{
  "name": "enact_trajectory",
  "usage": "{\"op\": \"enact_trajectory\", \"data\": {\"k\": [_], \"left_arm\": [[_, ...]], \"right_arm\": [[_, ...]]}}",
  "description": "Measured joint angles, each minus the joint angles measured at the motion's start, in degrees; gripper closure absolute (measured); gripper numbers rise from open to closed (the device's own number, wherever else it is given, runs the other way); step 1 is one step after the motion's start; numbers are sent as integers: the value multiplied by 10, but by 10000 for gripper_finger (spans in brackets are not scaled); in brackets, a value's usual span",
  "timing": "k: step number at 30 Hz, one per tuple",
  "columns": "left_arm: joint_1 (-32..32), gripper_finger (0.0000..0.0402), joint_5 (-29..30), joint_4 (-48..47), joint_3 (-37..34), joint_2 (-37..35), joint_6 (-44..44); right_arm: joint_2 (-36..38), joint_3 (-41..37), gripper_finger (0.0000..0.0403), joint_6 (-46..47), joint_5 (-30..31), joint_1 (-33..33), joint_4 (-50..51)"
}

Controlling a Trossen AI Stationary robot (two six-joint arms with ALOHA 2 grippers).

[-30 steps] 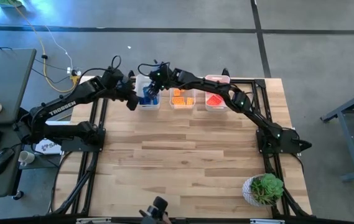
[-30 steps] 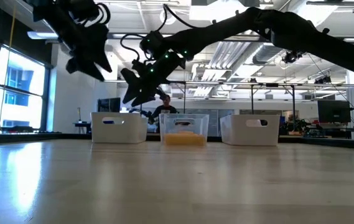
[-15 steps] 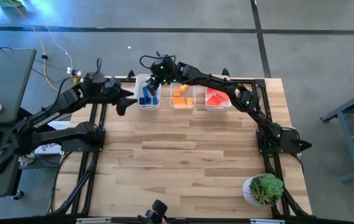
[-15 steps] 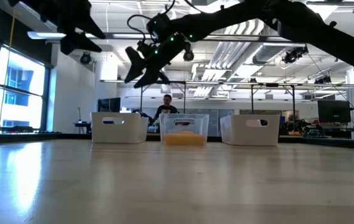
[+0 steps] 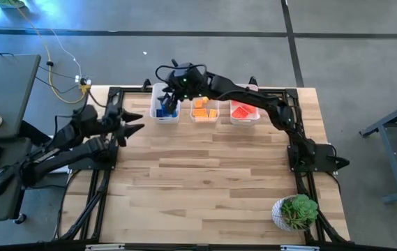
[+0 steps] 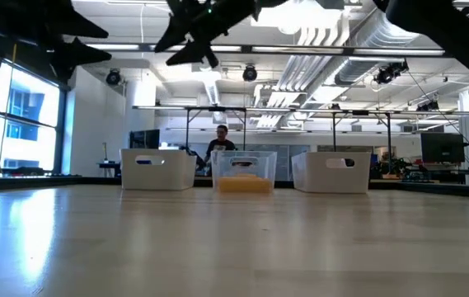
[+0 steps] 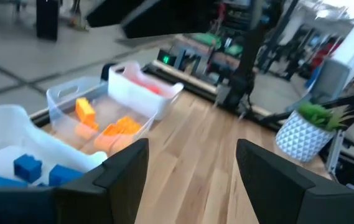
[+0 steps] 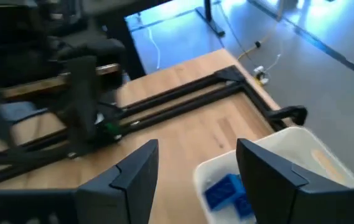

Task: Sort & place blocks by color
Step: Return to Home Position

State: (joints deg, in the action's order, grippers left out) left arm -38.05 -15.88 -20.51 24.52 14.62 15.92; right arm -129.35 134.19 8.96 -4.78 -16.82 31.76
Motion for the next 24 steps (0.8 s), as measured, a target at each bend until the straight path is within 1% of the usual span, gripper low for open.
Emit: {"op": "enact_trajectory", "data": {"k": [7,10,13,15,20,24], "left_arm": [[7,170,25,36,-78,-114,2],[7,170,53,54,-106,-145,4],[7,170,83,81,-128,-144,4],[7,170,97,125,-147,-142,2],[7,170,107,191,-193,-144,37],[7,170,106,204,-230,-144,73]], "right_arm": [[43,0,201,13,0,35,31],[54,0,201,8,0,48,41],[67,0,201,1,0,59,60],[77,0,201,4,2,63,80],[101,0,201,-5,27,69,132],[126,0,201,-32,62,67,183]]}}
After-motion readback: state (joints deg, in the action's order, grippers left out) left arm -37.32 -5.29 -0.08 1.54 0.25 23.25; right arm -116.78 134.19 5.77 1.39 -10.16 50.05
